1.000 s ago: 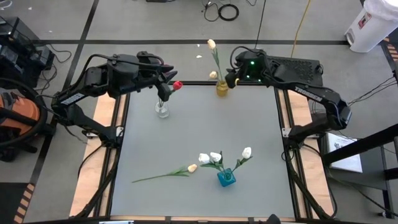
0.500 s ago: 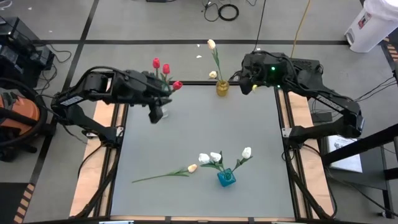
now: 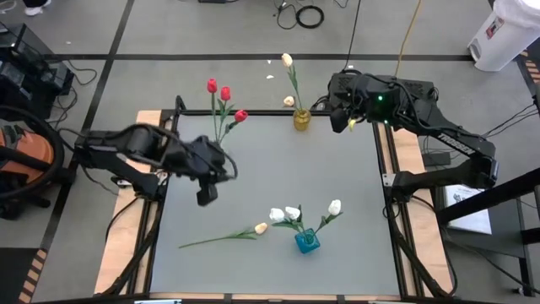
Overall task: Sort flowers into vase by color
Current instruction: Put the light yellow tulip into the yellow vase
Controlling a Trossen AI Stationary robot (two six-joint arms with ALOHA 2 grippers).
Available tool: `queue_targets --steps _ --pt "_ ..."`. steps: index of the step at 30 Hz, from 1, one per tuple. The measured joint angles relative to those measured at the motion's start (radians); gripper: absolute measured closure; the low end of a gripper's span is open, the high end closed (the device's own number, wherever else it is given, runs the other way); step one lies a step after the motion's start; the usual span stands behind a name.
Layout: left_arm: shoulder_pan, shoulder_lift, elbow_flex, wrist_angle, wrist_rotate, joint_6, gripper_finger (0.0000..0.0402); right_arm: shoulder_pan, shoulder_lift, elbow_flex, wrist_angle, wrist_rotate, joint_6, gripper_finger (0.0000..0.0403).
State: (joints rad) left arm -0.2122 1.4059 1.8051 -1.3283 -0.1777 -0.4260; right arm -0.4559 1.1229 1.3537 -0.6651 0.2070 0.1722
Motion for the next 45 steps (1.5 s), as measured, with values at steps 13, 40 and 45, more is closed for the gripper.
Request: queue_targets --steps 13,40,45 --pt "-0.126 0.023 -0.301 0.199 -0.005 -0.175 0.029 0.048 0.0 0.0 -0.034 0.0 0.026 0.0186" --pt "-0.258 0.214 -0.665 0.544 0.114 -0.407 0.0194 0.072 0.0 0.0 -0.105 -0.004 -0.027 0.0186" --pt "-0.273 0.279 -0.665 0.564 0.117 -0.433 0.0194 0.072 0.0 0.0 -0.132 -0.004 -0.031 0.0186"
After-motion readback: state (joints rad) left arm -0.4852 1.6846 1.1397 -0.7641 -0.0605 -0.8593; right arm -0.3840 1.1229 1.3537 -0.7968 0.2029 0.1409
